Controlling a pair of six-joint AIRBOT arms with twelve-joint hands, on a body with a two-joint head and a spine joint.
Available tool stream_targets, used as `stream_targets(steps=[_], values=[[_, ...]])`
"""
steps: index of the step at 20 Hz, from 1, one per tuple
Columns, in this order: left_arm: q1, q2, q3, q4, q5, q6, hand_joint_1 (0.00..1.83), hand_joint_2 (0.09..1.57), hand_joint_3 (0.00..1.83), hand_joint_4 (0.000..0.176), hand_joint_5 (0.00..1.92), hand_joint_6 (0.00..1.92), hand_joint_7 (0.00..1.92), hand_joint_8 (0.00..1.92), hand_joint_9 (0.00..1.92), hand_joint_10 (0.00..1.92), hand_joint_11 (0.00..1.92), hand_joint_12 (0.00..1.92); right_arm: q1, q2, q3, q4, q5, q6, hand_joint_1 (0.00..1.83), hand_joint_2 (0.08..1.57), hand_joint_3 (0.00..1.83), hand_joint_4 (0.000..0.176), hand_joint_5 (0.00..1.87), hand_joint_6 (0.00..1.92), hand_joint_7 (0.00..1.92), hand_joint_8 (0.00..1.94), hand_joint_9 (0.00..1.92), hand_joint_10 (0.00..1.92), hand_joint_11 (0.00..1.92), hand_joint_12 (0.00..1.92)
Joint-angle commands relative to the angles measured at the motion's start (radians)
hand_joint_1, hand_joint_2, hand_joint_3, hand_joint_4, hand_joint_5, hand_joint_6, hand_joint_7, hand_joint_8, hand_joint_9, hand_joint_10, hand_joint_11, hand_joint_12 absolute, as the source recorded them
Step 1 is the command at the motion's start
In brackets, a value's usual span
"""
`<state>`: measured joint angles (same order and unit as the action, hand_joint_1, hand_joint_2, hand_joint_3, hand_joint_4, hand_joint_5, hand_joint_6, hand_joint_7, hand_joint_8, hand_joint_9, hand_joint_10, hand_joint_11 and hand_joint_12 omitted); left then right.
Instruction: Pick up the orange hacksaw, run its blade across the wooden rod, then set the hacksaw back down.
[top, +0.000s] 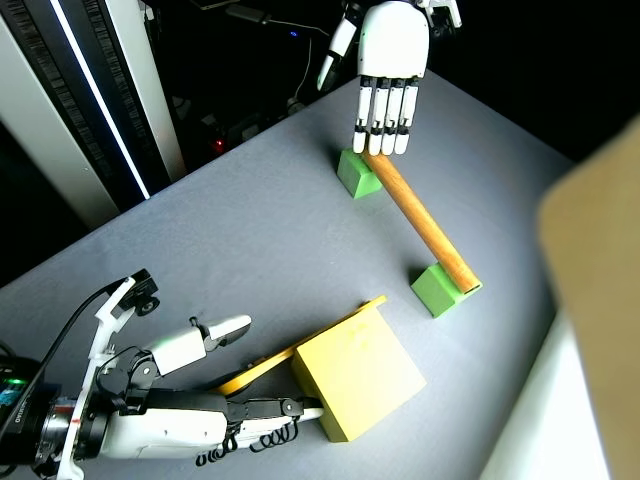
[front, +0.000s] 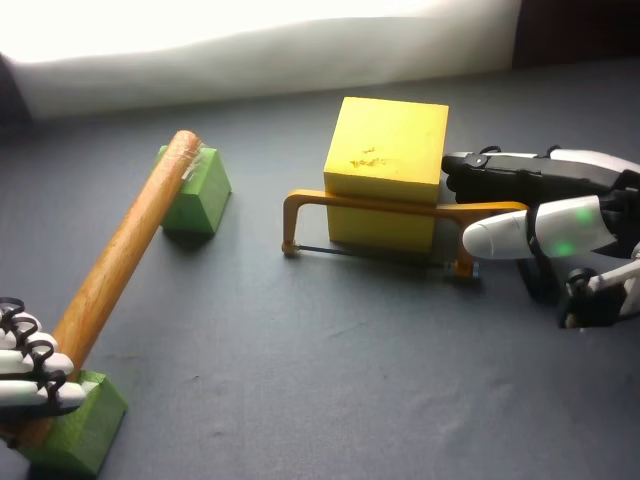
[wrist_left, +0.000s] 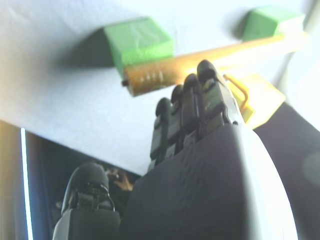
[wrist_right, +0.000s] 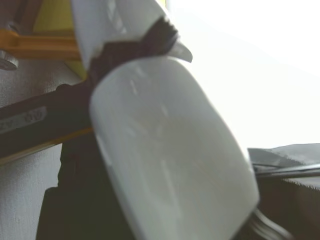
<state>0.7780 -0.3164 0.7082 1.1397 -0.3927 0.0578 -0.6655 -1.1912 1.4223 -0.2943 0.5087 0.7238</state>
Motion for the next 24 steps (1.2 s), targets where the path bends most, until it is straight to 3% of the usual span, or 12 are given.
stream_targets(steps=[1,5,10,13,14,15,16,17,18,19,20,24], values=[[-0.003,0.002,0.001,-0.027,-0.022,0.0,0.0,1.18,0.0,0.0,0.11,0.0,0.08,0.0,0.07,0.0,0.0,0.24,0.001,0.0,-0.007,0.042,0.112,-0.011,1.02,1.05,0.0,0.0,0.15,0.0,0.12,0.0,0.14,0.0,0.0,0.74],[0.003,0.001,0.007,-0.027,-0.021,0.0,0.0,1.19,0.0,0.0,0.1,0.0,0.08,0.0,0.06,0.0,0.0,0.21,-0.003,-0.006,-0.014,0.116,0.117,-0.073,1.05,1.04,0.0,0.0,0.18,0.0,0.14,0.0,0.18,0.01,0.0,0.88],[0.012,0.0,0.006,-0.027,-0.021,0.0,0.0,1.19,0.0,0.0,0.1,0.0,0.09,0.0,0.06,0.0,0.0,0.22,-0.019,-0.012,-0.06,0.319,0.143,-0.226,1.11,1.09,0.01,0.0,0.24,0.01,0.2,0.0,0.24,0.01,0.0,1.02],[0.014,0.0,0.005,-0.027,-0.021,0.0,0.0,1.19,0.0,0.0,0.1,0.0,0.08,0.0,0.06,0.0,0.0,0.21,-0.023,-0.012,-0.066,0.319,0.143,-0.241,1.23,1.16,0.0,0.0,0.55,0.02,0.63,0.03,0.74,0.06,0.49,0.99],[0.014,0.0,0.005,-0.027,-0.021,0.0,0.0,1.19,0.0,0.0,0.1,0.0,0.08,0.0,0.06,0.0,0.0,0.21,-0.024,-0.012,-0.066,0.319,0.143,-0.243,1.23,1.16,0.0,0.0,0.55,0.02,0.63,0.03,0.74,0.06,0.49,0.99],[0.014,0.0,0.006,-0.027,-0.021,-0.001,0.0,1.19,0.0,0.0,0.1,0.0,0.08,0.0,0.05,0.0,0.0,0.18,-0.026,-0.012,-0.066,0.319,0.143,-0.244,1.52,1.1,0.03,0.0,0.69,0.02,0.83,0.04,0.82,1.0,0.63,1.02],[0.014,0.0,0.008,-0.027,-0.021,-0.001,0.0,1.2,0.0,0.0,0.12,0.0,0.09,0.0,0.07,0.0,0.0,0.22,-0.026,-0.011,-0.066,0.319,0.143,-0.244,1.48,1.17,0.0,0.0,0.68,1.06,0.76,1.21,0.9,1.19,0.85,1.6],[0.014,0.0,0.008,-0.027,-0.021,-0.005,0.0,1.2,0.0,0.0,0.11,0.0,0.1,0.0,0.07,0.0,0.0,0.21,-0.027,-0.011,-0.067,0.319,0.145,-0.245,1.39,1.16,0.0,0.0,0.8,0.95,0.84,1.24,0.93,1.33,0.84,1.41],[0.014,0.0,0.009,-0.027,-0.021,-0.007,0.0,1.2,0.0,0.0,0.11,0.0,0.1,0.0,0.07,0.0,0.0,0.21,-0.028,-0.01,-0.068,0.319,0.147,-0.249,1.39,1.16,0.0,0.0,0.8,0.95,0.84,1.24,0.93,1.33,0.84,1.41],[0.014,0.0,0.009,-0.027,-0.021,-0.007,0.0,1.2,0.0,0.0,0.1,0.0,0.09,0.0,0.06,0.0,0.0,0.18,-0.029,-0.009,-0.071,0.319,0.149,-0.253,1.39,1.12,0.0,0.0,0.9,0.84,0.97,1.06,0.99,1.27,0.88,1.33],[0.014,0.0,0.008,-0.027,-0.021,-0.007,0.0,1.19,0.0,0.0,0.09,0.0,0.09,0.0,0.06,0.0,0.0,0.17,-0.031,-0.008,-0.074,0.319,0.152,-0.257,1.39,1.11,0.0,0.0,0.91,0.84,0.99,1.03,1.02,1.22,0.9,1.29],[0.01,-0.001,0.006,-0.027,-0.022,-0.007,0.0,1.19,0.0,0.0,0.1,0.0,0.08,0.0,0.06,0.0,0.0,0.19,-0.027,-0.004,-0.087,0.319,0.184,-0.299,1.37,1.15,0.0,0.0,0.85,0.97,0.88,1.17,0.9,1.33,0.83,1.35]])
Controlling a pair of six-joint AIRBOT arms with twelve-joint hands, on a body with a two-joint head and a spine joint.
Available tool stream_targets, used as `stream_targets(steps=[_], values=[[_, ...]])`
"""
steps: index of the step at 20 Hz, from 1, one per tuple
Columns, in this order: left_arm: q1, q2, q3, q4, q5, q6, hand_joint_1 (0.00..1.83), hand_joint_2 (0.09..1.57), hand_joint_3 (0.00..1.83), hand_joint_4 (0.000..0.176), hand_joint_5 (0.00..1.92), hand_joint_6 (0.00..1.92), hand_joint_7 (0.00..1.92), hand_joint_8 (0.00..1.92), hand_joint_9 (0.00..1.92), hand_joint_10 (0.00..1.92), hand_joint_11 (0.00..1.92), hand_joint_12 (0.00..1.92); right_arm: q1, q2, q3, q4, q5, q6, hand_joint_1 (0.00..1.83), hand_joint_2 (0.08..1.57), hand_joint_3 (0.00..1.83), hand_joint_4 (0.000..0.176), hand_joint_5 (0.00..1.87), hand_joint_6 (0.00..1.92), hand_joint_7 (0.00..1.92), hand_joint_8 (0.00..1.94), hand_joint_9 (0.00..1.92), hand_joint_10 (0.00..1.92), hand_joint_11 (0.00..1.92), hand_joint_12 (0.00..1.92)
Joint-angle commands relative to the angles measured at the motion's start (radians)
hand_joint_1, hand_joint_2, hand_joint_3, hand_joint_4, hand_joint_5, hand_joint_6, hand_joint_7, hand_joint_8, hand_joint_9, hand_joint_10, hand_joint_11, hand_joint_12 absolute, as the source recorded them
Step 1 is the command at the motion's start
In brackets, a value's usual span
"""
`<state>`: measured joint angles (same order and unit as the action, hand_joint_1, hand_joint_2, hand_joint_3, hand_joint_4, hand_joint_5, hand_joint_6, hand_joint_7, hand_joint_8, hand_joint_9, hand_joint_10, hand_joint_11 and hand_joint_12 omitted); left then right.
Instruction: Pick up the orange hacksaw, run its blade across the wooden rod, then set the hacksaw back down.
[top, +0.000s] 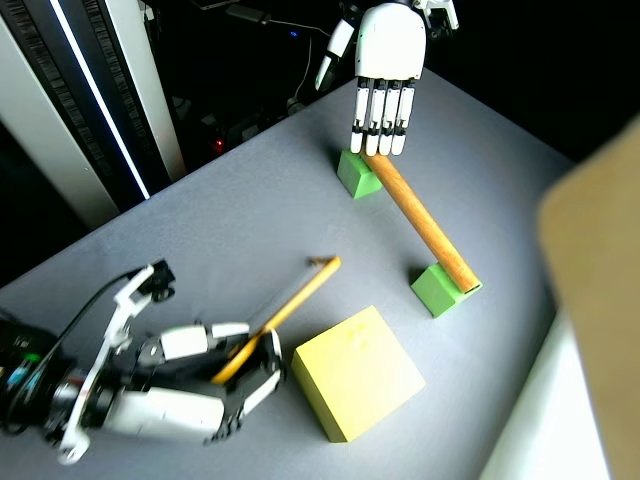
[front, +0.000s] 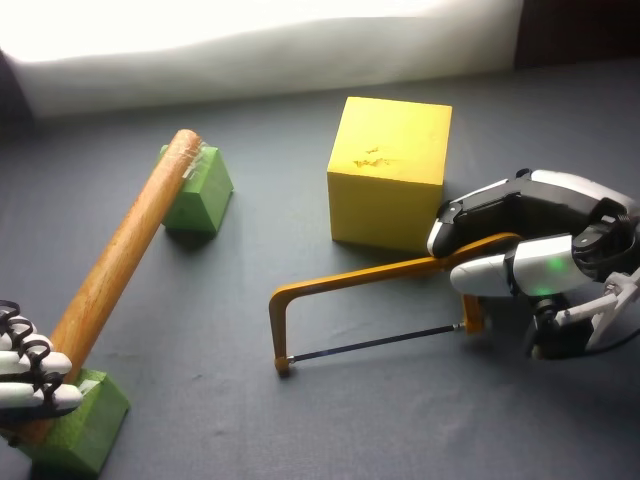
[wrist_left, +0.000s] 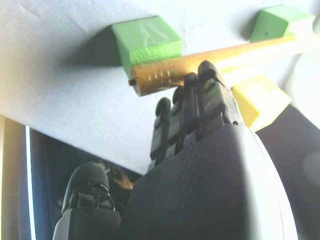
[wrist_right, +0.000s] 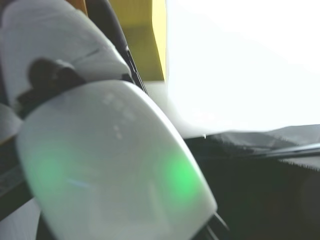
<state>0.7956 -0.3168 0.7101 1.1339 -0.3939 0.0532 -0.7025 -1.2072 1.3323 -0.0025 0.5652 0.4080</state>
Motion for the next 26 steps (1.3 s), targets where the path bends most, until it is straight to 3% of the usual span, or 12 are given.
stream_targets(steps=[1,5,8,16,21,26], values=[[-0.008,-0.001,0.005,-0.021,-0.021,-0.002,0.0,1.19,0.0,0.0,0.1,0.0,0.08,0.0,0.06,0.0,0.0,0.2,0.016,0.015,0.0,0.027,0.137,-0.004,1.37,1.15,0.0,0.0,0.85,0.98,0.9,1.14,0.9,1.33,0.82,1.36],[-0.009,-0.001,0.007,-0.021,-0.021,-0.002,0.0,1.19,0.0,0.0,0.11,0.0,0.1,0.0,0.07,0.0,0.0,0.23,0.058,0.048,-0.024,0.027,0.201,-0.154,1.38,1.13,0.0,0.0,0.89,0.96,0.9,1.11,0.95,1.25,0.86,1.25],[-0.009,-0.002,0.008,-0.021,-0.02,-0.002,0.0,1.19,0.0,0.0,0.12,0.0,0.11,0.0,0.09,0.0,0.0,0.27,0.102,0.087,-0.063,0.027,0.25,-0.238,1.37,1.13,0.0,0.0,0.88,0.96,0.9,1.11,0.94,1.27,0.86,1.28],[-0.009,-0.004,0.019,-0.021,-0.018,-0.016,0.0,1.19,0.0,0.0,0.11,0.0,0.1,0.0,0.08,0.0,0.0,0.22,0.212,0.148,-0.132,0.04,0.325,-0.345,1.37,1.13,0.0,0.0,0.88,0.96,0.91,1.11,0.92,1.29,0.84,1.3],[-0.009,-0.009,0.03,-0.021,-0.018,-0.016,0.0,1.2,0.0,0.0,0.13,0.0,0.11,0.0,0.09,0.0,0.0,0.22,0.277,0.099,-0.132,0.207,0.407,-0.564,1.37,1.13,0.0,0.0,0.87,0.99,0.91,1.1,0.96,1.23,0.87,1.26],[-0.008,-0.009,0.027,-0.021,-0.018,-0.016,0.0,1.2,0.0,0.0,0.14,0.0,0.12,0.0,0.09,0.0,0.0,0.25,0.325,-0.023,-0.065,0.248,0.405,-0.632,1.38,1.13,0.0,0.0,0.86,1.0,0.92,1.08,0.95,1.24,0.86,1.25]])
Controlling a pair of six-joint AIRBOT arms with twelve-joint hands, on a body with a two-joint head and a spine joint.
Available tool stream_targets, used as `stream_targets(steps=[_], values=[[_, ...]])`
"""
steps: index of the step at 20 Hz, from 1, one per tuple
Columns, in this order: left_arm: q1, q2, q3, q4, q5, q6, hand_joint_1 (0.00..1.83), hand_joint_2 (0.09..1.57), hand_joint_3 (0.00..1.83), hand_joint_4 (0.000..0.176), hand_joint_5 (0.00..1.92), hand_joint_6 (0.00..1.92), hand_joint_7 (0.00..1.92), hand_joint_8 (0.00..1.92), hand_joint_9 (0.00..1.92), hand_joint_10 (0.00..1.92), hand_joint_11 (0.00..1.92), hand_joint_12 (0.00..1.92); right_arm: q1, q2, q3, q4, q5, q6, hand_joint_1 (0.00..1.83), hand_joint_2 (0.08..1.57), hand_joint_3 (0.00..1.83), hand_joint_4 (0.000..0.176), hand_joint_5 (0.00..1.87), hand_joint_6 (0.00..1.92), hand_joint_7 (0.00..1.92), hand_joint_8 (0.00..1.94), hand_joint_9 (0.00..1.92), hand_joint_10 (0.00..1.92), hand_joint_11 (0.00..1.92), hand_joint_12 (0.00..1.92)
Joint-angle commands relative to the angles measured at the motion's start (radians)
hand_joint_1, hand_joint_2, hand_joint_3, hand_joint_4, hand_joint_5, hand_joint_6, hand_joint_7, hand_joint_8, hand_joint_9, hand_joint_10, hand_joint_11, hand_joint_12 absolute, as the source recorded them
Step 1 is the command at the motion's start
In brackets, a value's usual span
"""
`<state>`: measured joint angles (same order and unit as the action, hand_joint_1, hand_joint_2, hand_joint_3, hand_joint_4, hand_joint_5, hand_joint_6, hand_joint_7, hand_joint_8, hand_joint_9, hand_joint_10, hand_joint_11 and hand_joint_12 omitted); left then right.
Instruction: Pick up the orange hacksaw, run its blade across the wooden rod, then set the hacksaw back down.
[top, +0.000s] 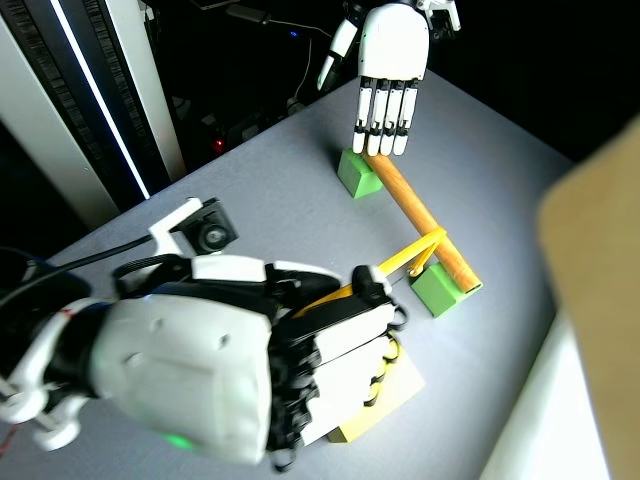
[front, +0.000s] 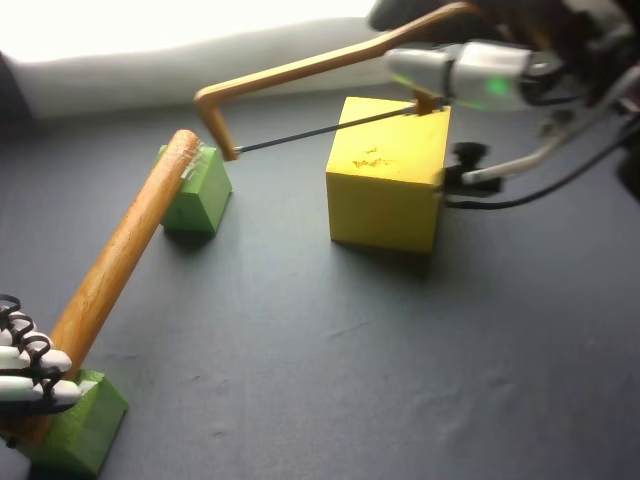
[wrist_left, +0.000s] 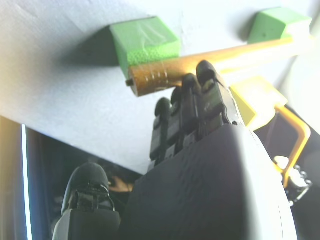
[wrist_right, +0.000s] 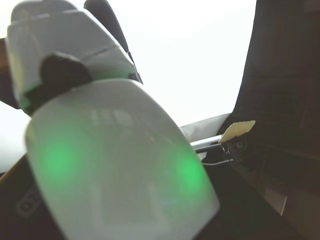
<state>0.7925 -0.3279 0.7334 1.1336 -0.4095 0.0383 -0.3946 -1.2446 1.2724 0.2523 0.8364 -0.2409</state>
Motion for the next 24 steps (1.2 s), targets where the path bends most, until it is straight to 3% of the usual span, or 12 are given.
stream_targets(steps=[1,5,12,13,20,24], values=[[-0.006,0.002,0.003,-0.021,-0.003,-0.001,0.0,1.19,0.0,0.0,0.13,0.0,0.11,0.0,0.09,0.0,0.0,0.26,0.023,-0.009,0.007,-0.007,0.128,0.005,1.38,1.13,0.0,0.0,0.86,0.99,0.92,1.09,0.95,1.23,0.87,1.25],[-0.008,0.002,-0.001,-0.021,-0.003,-0.001,0.0,1.19,0.0,0.0,0.11,0.0,0.1,0.0,0.09,0.0,0.0,0.28,0.051,-0.093,0.043,-0.001,0.122,-0.029,1.38,1.12,0.0,0.0,0.88,0.97,0.94,1.06,0.97,1.21,0.88,1.24],[-0.008,0.002,-0.005,-0.021,-0.003,-0.001,0.0,1.19,0.0,0.0,0.12,0.0,0.11,0.01,0.09,0.01,0.0,0.26,0.053,-0.203,0.046,0.131,0.127,-0.124,1.37,1.13,0.0,0.0,0.84,1.01,0.91,1.12,0.95,1.23,0.86,1.25],[-0.008,0.002,-0.005,-0.021,-0.003,-0.001,0.0,1.19,0.0,0.0,0.11,0.0,0.1,0.0,0.08,0.0,0.0,0.23,0.051,-0.215,0.046,0.147,0.127,-0.135,1.38,1.11,0.0,0.0,0.88,0.94,0.96,1.04,1.02,1.17,0.88,1.25],[-0.008,0.001,-0.007,-0.021,-0.003,-0.001,0.0,1.19,0.0,0.0,0.14,0.0,0.13,0.0,0.11,0.0,0.0,0.34,0.016,-0.235,0.03,0.173,0.104,-0.146,1.38,1.11,0.0,0.0,0.87,0.95,0.97,1.02,1.04,1.15,0.9,1.23],[-0.008,0.001,-0.005,-0.021,-0.003,-0.001,0.0,1.19,0.0,0.0,0.12,0.0,0.1,0.0,0.09,0.0,0.0,0.25,-0.011,-0.225,-0.013,0.219,0.114,-0.19,1.38,1.1,0.0,0.0,0.9,0.89,1.01,0.97,1.04,1.17,0.87,1.28]])
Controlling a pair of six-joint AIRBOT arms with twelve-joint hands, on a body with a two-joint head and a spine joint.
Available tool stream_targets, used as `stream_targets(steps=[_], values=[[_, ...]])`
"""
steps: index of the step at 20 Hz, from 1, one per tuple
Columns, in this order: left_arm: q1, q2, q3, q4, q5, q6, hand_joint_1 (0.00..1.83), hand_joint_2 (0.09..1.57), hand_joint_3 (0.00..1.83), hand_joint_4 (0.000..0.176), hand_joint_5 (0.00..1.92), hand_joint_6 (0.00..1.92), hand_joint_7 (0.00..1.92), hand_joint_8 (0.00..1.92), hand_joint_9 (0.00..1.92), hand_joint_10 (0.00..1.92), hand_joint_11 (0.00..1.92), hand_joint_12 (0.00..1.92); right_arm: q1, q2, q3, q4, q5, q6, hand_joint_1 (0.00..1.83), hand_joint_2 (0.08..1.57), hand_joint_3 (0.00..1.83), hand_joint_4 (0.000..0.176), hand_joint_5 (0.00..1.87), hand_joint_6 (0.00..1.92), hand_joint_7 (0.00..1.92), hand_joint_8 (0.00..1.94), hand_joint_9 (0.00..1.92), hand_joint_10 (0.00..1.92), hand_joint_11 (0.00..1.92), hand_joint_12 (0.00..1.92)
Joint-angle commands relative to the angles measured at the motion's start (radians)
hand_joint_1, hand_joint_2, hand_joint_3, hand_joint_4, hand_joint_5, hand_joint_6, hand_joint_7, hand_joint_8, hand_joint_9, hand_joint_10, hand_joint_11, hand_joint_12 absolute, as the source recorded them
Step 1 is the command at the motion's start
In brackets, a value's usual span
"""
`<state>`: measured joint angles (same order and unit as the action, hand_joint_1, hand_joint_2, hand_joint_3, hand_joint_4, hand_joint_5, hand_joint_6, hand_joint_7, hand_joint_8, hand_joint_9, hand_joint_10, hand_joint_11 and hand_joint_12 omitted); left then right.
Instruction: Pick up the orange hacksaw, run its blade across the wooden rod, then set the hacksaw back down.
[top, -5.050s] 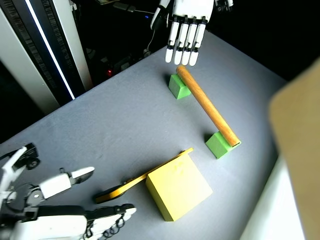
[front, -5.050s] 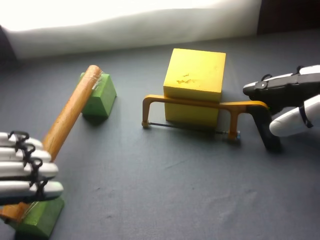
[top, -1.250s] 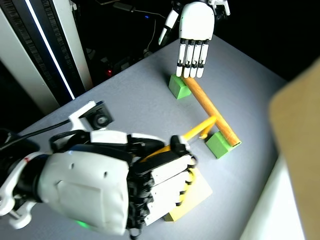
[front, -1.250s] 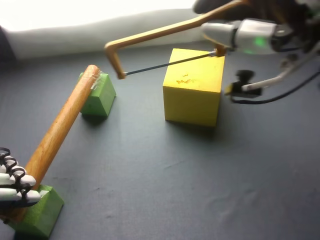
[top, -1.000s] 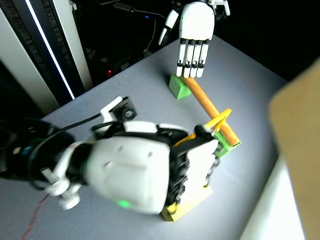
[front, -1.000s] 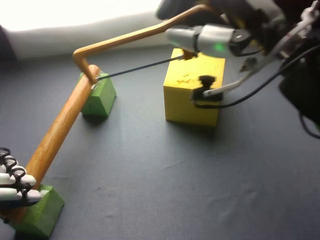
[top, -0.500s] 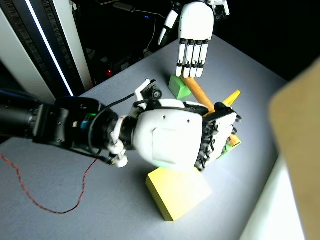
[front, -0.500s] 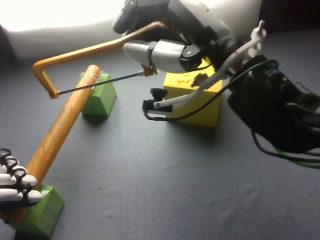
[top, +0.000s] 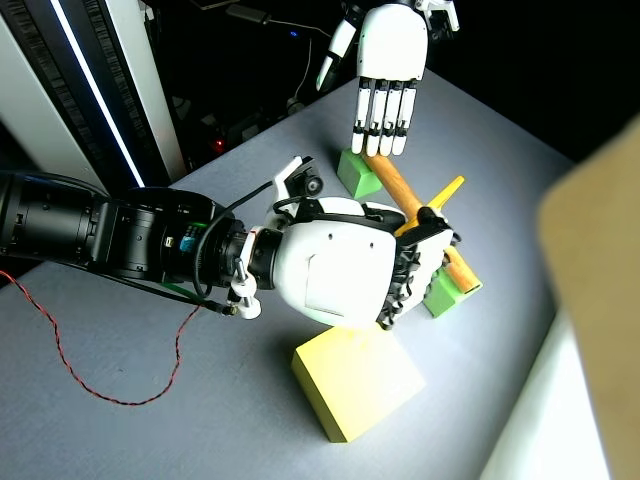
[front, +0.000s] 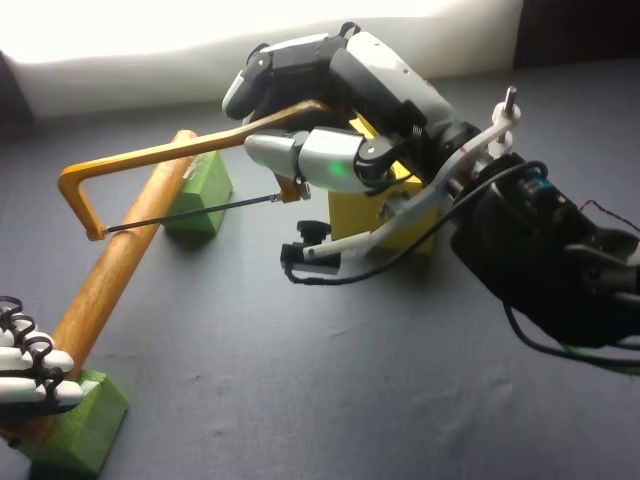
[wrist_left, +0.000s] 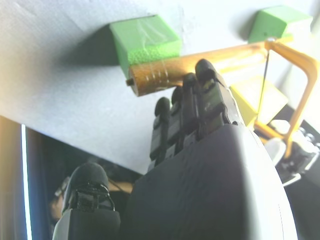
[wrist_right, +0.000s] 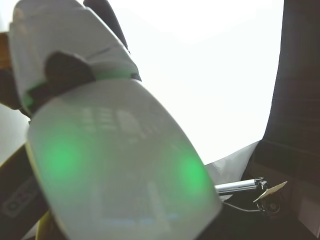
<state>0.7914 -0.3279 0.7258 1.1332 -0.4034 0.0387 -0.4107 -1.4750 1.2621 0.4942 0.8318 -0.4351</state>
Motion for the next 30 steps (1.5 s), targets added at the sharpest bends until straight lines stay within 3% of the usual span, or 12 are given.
stream_targets(steps=[1,8,15,22,30], values=[[-0.007,0.001,0.003,-0.02,-0.009,-0.002,0.0,1.19,0.0,0.0,0.12,0.0,0.11,0.0,0.09,0.0,0.0,0.25,0.001,0.006,-0.01,-0.013,0.119,-0.001,1.38,1.1,0.0,0.0,0.9,0.89,1.01,0.97,1.04,1.17,0.87,1.28],[-0.006,0.001,0.004,-0.02,-0.009,-0.002,0.0,1.19,0.0,0.0,0.11,0.0,0.1,0.0,0.08,0.0,0.0,0.22,-0.012,-0.042,-0.033,0.059,0.047,-0.01,1.38,1.1,0.0,0.0,0.9,0.91,1.0,0.99,1.05,1.14,0.89,1.26],[-0.006,0.001,0.004,-0.02,-0.009,-0.002,0.0,1.19,0.0,0.0,0.13,0.0,0.11,0.0,0.09,0.0,0.0,0.24,-0.006,-0.12,-0.026,0.144,0.107,-0.086,1.38,1.1,0.0,0.0,0.89,0.91,0.99,1.0,1.05,1.14,0.9,1.22],[-0.007,0.0,0.005,-0.02,-0.009,-0.002,0.0,1.2,0.0,0.0,0.13,0.0,0.11,0.0,0.09,0.0,0.0,0.22,0.002,-0.181,0.032,0.145,0.17,-0.148,1.39,1.09,0.0,0.0,0.91,0.87,1.03,0.93,1.06,1.13,0.9,1.24],[-0.008,-0.001,0.005,-0.02,-0.009,-0.002,0.0,1.2,0.0,0.0,0.13,0.0,0.12,0.0,0.1,0.0,0.0,0.24,-0.001,-0.199,0.049,0.131,0.188,-0.173,1.38,1.11,0.0,0.0,0.89,0.91,0.99,0.99,1.02,1.2,0.86,1.29]])
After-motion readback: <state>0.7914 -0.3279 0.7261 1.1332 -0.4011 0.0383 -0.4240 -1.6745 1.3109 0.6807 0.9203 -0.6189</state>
